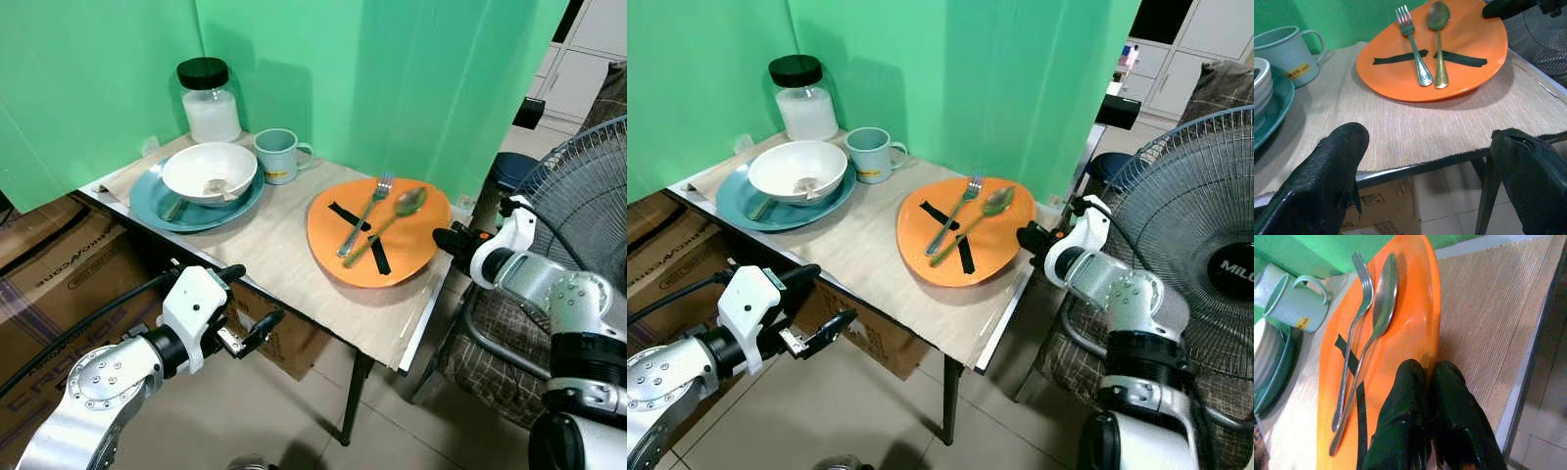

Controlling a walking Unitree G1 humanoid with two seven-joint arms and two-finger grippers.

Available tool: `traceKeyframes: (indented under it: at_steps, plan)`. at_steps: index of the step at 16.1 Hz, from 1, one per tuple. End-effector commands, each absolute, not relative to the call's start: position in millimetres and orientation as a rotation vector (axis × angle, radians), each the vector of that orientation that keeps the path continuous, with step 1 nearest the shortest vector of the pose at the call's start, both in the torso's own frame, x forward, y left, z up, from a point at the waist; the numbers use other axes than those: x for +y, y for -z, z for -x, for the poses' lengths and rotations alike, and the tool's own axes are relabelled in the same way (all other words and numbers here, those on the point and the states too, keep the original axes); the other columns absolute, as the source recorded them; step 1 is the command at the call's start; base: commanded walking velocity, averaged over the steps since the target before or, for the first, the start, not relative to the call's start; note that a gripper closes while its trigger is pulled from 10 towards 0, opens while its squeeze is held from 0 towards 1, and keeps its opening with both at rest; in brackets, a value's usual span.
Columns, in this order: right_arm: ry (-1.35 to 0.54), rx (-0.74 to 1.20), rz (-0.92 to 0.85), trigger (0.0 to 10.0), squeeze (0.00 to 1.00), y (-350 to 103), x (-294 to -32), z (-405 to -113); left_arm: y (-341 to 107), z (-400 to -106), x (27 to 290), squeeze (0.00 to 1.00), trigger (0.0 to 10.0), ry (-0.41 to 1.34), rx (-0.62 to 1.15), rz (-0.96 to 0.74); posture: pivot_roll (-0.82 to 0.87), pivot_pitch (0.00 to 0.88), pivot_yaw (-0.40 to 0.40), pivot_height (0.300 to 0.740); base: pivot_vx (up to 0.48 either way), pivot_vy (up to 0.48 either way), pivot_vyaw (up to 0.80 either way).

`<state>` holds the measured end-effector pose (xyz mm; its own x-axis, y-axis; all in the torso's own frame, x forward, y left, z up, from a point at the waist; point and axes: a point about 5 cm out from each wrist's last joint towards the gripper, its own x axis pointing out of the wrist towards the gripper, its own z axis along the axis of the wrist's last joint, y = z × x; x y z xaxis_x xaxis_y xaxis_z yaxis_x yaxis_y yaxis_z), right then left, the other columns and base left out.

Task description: Setting the table

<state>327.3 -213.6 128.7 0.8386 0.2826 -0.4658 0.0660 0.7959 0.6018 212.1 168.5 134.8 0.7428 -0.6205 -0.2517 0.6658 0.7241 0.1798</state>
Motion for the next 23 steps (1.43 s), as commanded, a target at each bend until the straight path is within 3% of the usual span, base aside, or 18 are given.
traceKeyframes:
  at_steps: [1,17,23]
  plan:
    - [-0.129,0.545,-0.599,0.0,0.00,-143,-217,-331,-137,-214,168,0.00,10.0,0.723,0.168,-0.283,0.10,0.000,0.016,0.740,0.000,0.000,0.00]
    - [-0.230,0.329,-0.452,0.0,0.00,-222,-254,-345,-131,-220,161,0.00,10.0,0.693,0.141,-0.261,0.03,0.000,-0.012,0.740,0.000,0.000,0.00]
    - [-0.246,0.303,-0.599,0.0,0.00,-220,-257,-343,-134,-231,162,0.00,10.0,0.652,0.118,-0.228,0.03,0.000,-0.007,0.740,0.000,0.000,0.00]
